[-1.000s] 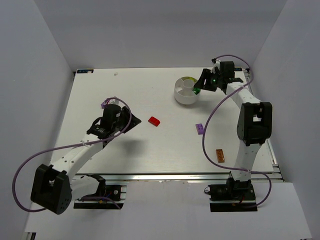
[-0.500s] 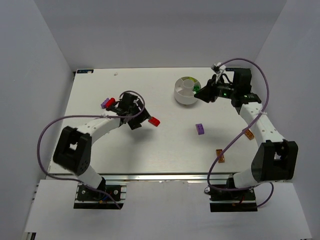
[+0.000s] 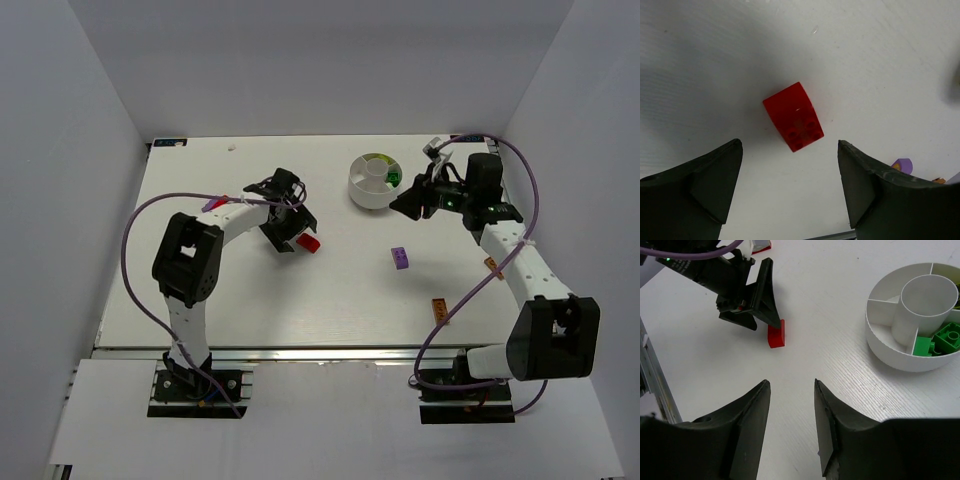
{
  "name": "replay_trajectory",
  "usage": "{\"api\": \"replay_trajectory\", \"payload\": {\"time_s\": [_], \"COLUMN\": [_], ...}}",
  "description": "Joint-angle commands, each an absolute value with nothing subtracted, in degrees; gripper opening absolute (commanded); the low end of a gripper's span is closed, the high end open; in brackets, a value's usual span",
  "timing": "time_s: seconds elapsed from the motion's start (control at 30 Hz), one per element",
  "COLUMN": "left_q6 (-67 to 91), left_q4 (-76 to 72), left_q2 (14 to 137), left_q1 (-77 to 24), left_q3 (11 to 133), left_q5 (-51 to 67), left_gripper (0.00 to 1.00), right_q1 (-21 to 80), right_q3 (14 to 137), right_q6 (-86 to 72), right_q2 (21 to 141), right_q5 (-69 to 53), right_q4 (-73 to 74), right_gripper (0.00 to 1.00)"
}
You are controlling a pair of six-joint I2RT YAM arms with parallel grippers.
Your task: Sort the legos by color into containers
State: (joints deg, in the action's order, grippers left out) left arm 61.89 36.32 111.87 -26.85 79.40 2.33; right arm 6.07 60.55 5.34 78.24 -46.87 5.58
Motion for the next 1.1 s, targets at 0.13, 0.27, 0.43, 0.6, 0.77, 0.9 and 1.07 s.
{"api": "replay_trajectory", "payload": {"time_s": [0.13,0.27,0.43,0.6,0.77,0.9,1.07], "left_q6": [63.63,63.63,61.88,60.12,58.28,54.16,48.7], "left_q4": [41.83,47.89,54.13,57.12,55.64,46.71,22.81], "left_q2": [116.54,120.23,124.62,127.26,125.16,120.16,109.01], "left_q1": [-27.33,-27.42,-27.42,-27.51,-27.51,-27.6,-27.6], "left_q3": [85.42,91.47,95.8,97.73,97.82,96.77,87.13], "left_q5": [1.67,0.79,-1.67,-0.97,-0.62,4.03,11.06], "left_gripper": [0.85,0.8,0.73,0.64,0.28,0.04,0.0], "right_q1": [5.8,5.8,5.8,5.45,5.45,5.01,3.78], "right_q3": [58.54,57.4,55.02,53.18,52.73,53.09,53.53], "right_q6": [5.01,4.75,4.75,4.75,5.27,5.45,6.41], "right_q2": [74.89,74.09,72.6,70.67,69.08,68.47,68.29], "right_q5": [-45.79,-45.18,-44.39,-44.12,-44.21,-44.03,-43.42], "right_q4": [2.2,1.85,0.88,0.62,1.05,1.14,0.62], "right_gripper": [0.46,0.46,0.46,0.46,0.46,0.46,0.46]}}
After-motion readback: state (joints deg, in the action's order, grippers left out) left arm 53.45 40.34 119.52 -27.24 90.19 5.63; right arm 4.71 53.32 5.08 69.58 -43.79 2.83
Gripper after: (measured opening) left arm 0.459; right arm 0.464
